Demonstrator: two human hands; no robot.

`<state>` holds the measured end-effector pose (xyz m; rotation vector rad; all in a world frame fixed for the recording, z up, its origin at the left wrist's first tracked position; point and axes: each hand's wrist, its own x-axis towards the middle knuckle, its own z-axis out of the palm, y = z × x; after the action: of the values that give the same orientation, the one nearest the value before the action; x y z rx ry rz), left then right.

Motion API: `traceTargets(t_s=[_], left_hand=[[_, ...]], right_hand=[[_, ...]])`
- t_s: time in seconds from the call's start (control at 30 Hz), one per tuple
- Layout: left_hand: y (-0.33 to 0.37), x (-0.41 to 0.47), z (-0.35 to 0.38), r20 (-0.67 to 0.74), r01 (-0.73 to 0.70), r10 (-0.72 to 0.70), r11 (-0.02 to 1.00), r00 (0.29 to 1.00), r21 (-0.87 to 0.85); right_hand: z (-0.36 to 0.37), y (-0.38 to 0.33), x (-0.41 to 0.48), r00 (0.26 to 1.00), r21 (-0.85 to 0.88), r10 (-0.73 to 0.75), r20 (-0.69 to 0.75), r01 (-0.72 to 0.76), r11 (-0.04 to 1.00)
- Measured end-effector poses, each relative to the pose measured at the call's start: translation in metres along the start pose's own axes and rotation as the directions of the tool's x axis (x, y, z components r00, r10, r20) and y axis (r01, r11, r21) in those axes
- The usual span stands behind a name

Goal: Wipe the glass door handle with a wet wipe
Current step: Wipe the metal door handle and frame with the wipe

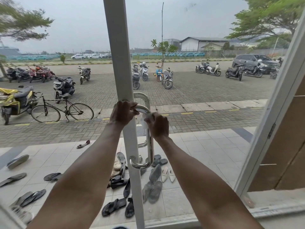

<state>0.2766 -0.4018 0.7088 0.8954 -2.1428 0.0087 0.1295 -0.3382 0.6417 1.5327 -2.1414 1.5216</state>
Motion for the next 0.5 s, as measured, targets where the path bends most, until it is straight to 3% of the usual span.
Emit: traceTargets(t_s=[0.13, 0.37, 0.5], left_hand=[[-0.002, 0.001, 0.0, 0.006, 0.003, -0.003, 1.0, 1.0, 0.008], [0.0, 0.0, -0.002, 0.004, -0.024, 0.024, 0.999, 1.0, 0.04], [0.0, -0.001, -0.001, -0.002, -0.048, 0.048, 0.999, 0.999, 0.02]], right_hand=[[0.01, 0.012, -0.007, 1.0, 0.005, 0.015, 0.018, -0.015, 1.0], [0.035, 0.045, -0.049, 0.973, -0.004, 0.176, 0.149, -0.178, 0.984], [0.032, 0.047, -0.05, 0.972, -0.017, 0.17, 0.165, -0.169, 0.985]])
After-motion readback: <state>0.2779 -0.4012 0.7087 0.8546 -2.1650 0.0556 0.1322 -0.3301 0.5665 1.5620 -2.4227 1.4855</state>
